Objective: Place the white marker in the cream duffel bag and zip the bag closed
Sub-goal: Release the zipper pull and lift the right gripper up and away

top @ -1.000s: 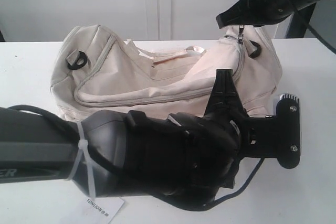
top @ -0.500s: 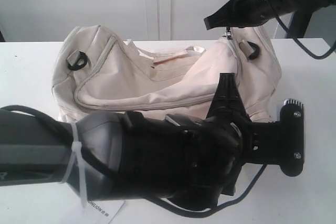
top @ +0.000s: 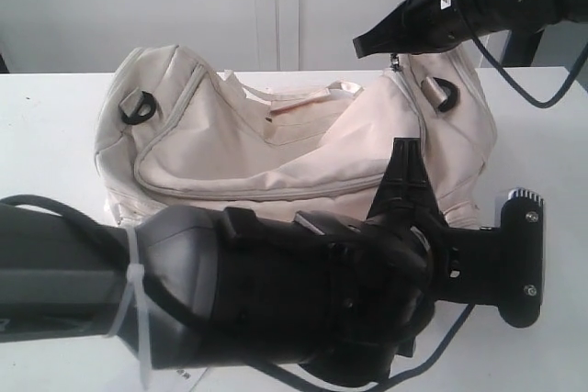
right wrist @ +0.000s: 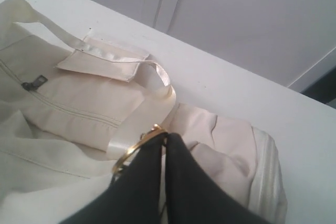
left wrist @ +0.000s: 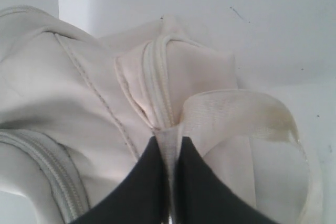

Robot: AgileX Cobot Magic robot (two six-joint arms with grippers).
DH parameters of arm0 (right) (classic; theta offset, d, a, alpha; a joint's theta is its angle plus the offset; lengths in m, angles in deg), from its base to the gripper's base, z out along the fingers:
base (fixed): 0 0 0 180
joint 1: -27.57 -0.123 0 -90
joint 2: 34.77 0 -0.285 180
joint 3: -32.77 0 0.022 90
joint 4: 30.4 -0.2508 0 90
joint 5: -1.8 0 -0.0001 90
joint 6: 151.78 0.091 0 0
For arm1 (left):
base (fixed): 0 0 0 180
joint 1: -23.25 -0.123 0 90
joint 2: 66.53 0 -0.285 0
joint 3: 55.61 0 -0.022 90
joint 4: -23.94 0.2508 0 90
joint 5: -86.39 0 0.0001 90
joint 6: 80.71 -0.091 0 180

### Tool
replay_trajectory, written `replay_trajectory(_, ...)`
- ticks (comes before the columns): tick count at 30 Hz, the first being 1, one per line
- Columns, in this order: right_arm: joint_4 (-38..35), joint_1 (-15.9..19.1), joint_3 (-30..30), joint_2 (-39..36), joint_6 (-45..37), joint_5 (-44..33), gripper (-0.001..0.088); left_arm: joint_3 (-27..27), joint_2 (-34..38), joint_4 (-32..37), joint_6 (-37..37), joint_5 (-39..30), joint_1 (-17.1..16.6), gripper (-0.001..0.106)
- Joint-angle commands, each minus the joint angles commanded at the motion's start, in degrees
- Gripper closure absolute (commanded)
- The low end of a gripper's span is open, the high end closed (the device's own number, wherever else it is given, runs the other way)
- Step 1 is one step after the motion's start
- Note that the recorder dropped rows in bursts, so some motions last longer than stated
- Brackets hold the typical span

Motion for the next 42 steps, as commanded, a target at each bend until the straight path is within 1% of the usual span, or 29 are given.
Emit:
replay_trajectory(3, -0.1, 0.0, 0.0, 0.2, 0.0, -0.4, 0.0868, 0.0, 0.0, 0.0, 0.0, -0.1, 0.0, 0.105)
replay_trajectory(9, -6.2, -0.1, 0.0, 0.8, 0.0, -3.7, 0.0868, 0.0, 0.1, 0.0, 0.0, -1.9, 0.0, 0.105)
replay_trajectory(17, -10.6, -0.1, 0.0, 3.2, 0.0, -5.9, 0.0868, 0.0, 0.1, 0.0, 0.0, -2.2, 0.0, 0.105)
replay_trajectory(22, -11.2, -0.1, 0.0, 4.7, 0.0, -10.5, 0.0868, 0.0, 0.1, 0.0, 0.2, -2.3, -0.2, 0.105)
replay_trajectory(28, -16.1, -0.1, 0.0, 5.0, -0.2, -15.8, 0.0868, 0.0, 0.1, 0.0, 0.2, -2.3, -0.2, 0.105)
replay_trajectory(33, -18.6, -0.1, 0.0, 5.0, -0.2, -19.5, 0.0868, 0.0, 0.1, 0.0, 0.2, -2.3, -0.2, 0.105)
replay_trajectory(42, -19.9, -0.1, 0.0, 5.0, -0.2, -24.5, 0.0868, 0.0, 0.1, 0.0, 0.2, -2.3, -0.2, 0.105)
